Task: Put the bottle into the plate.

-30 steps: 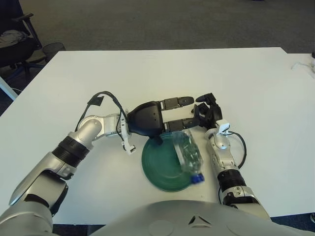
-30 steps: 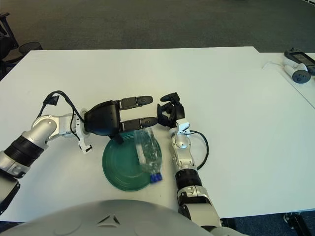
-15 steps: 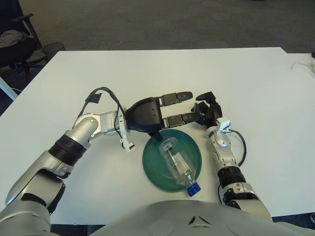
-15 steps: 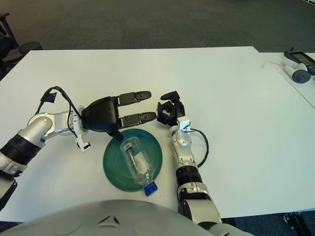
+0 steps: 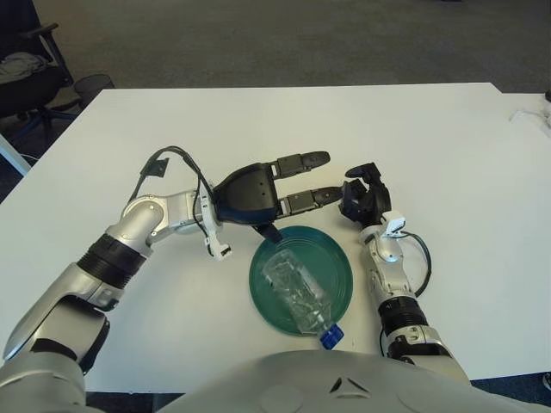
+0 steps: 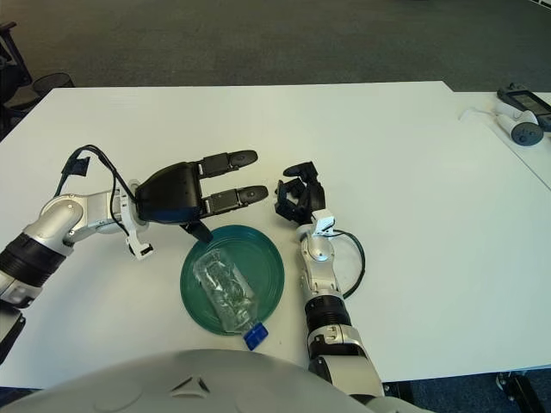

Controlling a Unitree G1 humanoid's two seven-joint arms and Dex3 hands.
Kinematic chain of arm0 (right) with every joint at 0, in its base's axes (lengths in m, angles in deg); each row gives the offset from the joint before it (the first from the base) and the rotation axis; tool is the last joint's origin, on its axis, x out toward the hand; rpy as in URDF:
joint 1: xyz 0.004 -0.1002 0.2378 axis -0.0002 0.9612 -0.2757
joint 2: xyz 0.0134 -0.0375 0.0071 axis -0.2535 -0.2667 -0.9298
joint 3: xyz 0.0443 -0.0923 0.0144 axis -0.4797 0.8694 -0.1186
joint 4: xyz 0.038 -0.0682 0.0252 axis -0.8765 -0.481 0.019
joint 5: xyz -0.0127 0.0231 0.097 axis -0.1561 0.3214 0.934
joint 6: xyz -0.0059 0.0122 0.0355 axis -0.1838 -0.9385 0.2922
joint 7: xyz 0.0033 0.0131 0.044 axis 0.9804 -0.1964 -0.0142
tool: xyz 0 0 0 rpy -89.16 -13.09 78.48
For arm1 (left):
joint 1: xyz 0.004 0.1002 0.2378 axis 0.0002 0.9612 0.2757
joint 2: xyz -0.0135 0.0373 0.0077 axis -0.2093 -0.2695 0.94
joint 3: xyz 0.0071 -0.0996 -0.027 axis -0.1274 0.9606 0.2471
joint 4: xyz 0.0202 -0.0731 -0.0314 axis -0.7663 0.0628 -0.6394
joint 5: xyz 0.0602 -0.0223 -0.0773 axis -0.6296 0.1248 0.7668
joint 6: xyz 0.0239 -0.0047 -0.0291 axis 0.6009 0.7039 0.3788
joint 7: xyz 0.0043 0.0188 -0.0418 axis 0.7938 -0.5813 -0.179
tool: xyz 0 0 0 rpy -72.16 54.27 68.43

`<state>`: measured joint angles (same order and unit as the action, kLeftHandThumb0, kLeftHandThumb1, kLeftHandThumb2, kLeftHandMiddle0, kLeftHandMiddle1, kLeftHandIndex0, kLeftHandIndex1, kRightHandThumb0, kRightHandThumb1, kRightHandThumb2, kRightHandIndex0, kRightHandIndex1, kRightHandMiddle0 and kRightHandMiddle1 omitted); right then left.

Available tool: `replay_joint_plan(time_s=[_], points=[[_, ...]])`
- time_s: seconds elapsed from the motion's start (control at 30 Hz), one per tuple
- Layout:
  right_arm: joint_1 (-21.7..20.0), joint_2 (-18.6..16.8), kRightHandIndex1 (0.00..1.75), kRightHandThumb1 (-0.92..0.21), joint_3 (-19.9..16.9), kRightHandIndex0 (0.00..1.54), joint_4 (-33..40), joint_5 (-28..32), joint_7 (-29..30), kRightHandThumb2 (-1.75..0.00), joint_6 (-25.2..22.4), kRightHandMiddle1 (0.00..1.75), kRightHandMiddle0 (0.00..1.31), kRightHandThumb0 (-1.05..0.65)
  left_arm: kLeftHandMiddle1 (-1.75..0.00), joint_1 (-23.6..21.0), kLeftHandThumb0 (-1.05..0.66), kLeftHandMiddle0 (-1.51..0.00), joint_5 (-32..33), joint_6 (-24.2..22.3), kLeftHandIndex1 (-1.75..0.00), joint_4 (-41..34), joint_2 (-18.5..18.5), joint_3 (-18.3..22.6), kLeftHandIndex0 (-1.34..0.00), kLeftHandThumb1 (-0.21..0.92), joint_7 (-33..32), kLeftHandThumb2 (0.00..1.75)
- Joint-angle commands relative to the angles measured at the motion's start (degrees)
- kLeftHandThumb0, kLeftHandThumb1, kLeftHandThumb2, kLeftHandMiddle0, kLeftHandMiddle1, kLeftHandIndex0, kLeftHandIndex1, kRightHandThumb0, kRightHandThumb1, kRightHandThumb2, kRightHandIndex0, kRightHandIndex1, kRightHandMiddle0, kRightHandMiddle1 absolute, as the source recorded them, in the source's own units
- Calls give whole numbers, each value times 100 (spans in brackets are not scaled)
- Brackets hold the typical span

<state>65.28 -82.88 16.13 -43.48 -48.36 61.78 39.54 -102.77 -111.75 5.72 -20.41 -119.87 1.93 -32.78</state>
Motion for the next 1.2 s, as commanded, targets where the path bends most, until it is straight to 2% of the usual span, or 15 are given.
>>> replay_joint_plan(time_s=[0.0,0.1,0.13,0.2,0.23,0.3,0.33,0.43,0.53,0.6,0.67,0.77,0.87,0.97,1.17], points=[[222,-102,157,-58,-1,48,-11,58,26,-95,-253,175,26,-1,0,-208,-100,0,327,61,0,258,-83,178,0,92,75,53],[269,-76,158,-59,40,46,87,47,0,-95,-388,175,26,-1,0,-361,-100,0,1160,170,-1,808,118,277,-2,92,250,56],[288,-56,159,-59,57,45,125,49,-32,-95,-458,175,26,-1,0,-350,-99,0,1771,145,-1,1069,273,332,-2,92,399,56],[312,-33,161,-59,77,44,174,53,-65,-95,-541,174,26,-1,-3,-327,-90,-7,2443,119,-33,1332,432,396,-1,92,597,46],[307,-16,161,-59,87,44,176,44,-77,-95,-599,174,26,-1,-3,-241,-88,-8,3034,30,-38,1465,532,502,-1,92,729,45],[286,14,161,-59,91,44,158,30,-88,-96,-688,175,26,-1,-14,-71,-81,-19,3884,-153,-82,1567,781,689,0,88,835,44],[271,30,162,-59,87,44,142,24,-91,-96,-730,175,26,-1,-19,17,-80,-20,4232,-239,-90,1599,997,786,0,87,778,47],[253,64,162,-58,91,43,136,-24,-62,-96,-836,175,27,-1,-68,185,-70,-19,5237,-377,-126,1965,1666,1199,-7,78,533,63],[252,87,162,-58,102,44,145,-70,-31,-97,-895,175,27,-1,-94,265,-63,-22,5941,-675,-137,1915,2207,1516,-11,72,332,73],[242,99,162,-57,101,44,134,-83,-22,-98,-913,175,27,-1,-121,228,-48,-26,6274,-867,-157,1894,2511,1688,-23,74,240,72],[235,108,163,-57,99,45,127,-88,-17,-99,-921,175,26,-1,-139,125,-43,-29,6523,-1042,-164,2047,2726,1898,-29,72,190,76],[251,118,164,-56,99,46,149,-88,-15,-100,-934,175,25,-1,-163,57,-15,-51,6713,-1318,-150,2231,2919,2222,-49,45,51,107],[247,123,165,-56,97,46,152,-84,-12,-101,-957,175,25,-1,-171,82,-5,-61,6710,-1571,-148,2139,3090,2390,-58,30,-95,125],[240,126,165,-55,92,47,155,-70,-18,-102,-994,175,25,-1,-170,179,-2,-72,6704,-1919,-165,2046,3336,2612,-58,16,-336,146],[258,139,165,-54,87,48,212,-48,-41,-103,-1049,175,25,-1,-169,319,0,-80,6905,-2293,-174,2099,3631,2972,-57,8,-177,157]])
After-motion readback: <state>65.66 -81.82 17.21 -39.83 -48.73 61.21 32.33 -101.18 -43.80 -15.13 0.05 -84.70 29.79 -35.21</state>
